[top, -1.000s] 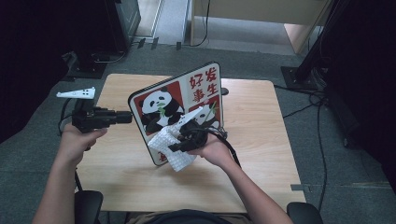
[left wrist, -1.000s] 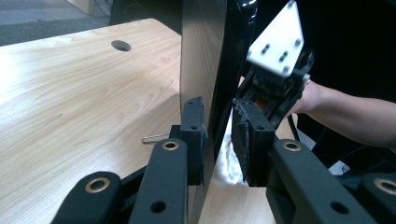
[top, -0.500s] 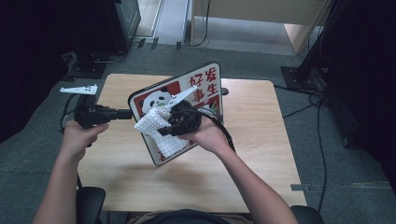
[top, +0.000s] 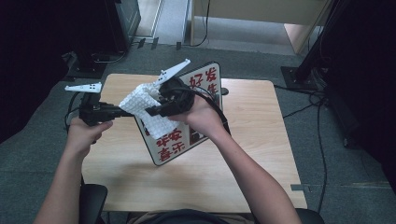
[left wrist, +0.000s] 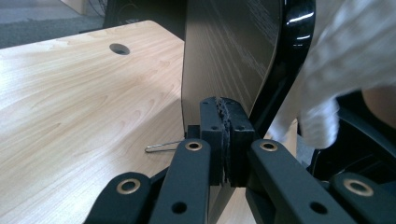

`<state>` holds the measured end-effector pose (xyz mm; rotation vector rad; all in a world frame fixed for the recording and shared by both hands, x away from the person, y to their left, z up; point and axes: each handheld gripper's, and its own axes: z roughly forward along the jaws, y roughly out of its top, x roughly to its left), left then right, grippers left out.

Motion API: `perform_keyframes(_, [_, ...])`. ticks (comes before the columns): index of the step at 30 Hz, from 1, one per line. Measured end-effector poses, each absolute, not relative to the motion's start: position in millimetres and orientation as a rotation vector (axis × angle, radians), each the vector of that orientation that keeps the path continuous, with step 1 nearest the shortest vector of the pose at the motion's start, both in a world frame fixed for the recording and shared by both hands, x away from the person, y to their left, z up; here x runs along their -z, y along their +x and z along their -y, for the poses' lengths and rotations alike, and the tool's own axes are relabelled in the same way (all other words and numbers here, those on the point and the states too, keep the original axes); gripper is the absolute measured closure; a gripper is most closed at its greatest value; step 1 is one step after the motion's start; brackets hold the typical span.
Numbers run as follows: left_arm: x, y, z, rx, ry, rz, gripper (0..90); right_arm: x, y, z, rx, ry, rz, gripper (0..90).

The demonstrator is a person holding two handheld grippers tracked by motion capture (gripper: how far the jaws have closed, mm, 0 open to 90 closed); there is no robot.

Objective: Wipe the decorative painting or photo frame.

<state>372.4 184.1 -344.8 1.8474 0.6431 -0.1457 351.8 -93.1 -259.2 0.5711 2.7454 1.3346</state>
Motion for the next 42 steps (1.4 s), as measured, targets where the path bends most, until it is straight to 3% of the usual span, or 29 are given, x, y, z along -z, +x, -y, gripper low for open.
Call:
perform_keyframes(7, [345.4,373.5,-182.3,0.158,1.849,-0.633,88.8,244.0,359.5,79.2,-1.33,0.556,-2.73,78.0])
perform_keyframes(42, [345.7,372.5,-183.4,0.171,1.834,-0.637,88.9,276.0,367.0,71.5,-1.308,0.567,-2.8,78.0])
